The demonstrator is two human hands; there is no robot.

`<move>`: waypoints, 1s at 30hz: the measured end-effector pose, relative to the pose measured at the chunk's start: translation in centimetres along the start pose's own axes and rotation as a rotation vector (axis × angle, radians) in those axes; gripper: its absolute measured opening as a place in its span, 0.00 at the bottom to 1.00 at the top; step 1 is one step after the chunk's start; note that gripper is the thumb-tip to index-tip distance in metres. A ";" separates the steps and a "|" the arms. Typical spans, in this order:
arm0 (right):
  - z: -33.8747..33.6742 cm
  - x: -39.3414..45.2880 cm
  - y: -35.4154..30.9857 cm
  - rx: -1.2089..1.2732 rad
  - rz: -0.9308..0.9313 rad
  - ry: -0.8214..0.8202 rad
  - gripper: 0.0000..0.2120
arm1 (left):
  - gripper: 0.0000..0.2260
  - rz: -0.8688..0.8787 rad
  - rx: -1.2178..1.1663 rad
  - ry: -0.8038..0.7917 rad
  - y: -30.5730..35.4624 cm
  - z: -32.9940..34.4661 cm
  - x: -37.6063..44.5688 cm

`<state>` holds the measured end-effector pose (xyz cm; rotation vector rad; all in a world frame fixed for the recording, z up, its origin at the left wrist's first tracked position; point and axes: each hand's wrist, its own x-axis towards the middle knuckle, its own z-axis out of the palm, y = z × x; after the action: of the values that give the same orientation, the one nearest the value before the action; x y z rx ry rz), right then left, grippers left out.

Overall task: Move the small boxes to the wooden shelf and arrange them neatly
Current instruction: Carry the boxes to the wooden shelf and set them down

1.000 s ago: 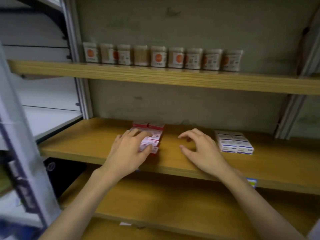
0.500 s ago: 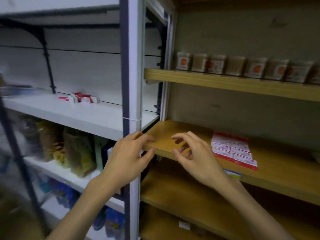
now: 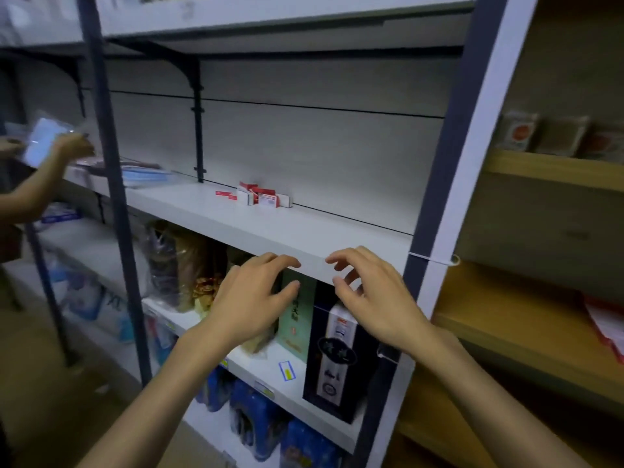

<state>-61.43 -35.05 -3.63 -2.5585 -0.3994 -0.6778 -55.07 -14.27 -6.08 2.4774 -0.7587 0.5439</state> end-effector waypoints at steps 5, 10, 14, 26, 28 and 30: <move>4.8 8.0 -1.4 -0.069 0.025 -0.014 0.14 | 0.16 -0.035 0.004 0.016 -7.0 -0.6 4.0; 9.3 15.3 -1.2 -0.133 0.046 -0.033 0.13 | 0.15 -0.017 0.054 0.041 -13.8 -2.0 9.5; 11.9 21.2 -0.3 -0.177 0.082 -0.043 0.12 | 0.15 -0.007 0.074 -0.004 -19.5 -2.3 14.4; 18.0 33.3 3.5 -0.274 0.184 -0.129 0.10 | 0.11 0.001 0.075 -0.105 -33.3 -2.0 24.9; 18.6 34.6 4.0 -0.284 0.209 -0.125 0.09 | 0.12 0.032 0.074 -0.103 -34.5 -1.4 26.9; 19.2 35.7 4.6 -0.309 0.239 -0.107 0.09 | 0.13 0.075 0.078 -0.120 -35.4 -0.6 28.9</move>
<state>-22.23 -23.79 -1.39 -2.8805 -0.0187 -0.5514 -11.70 -0.02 -3.04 2.5802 -0.8961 0.4630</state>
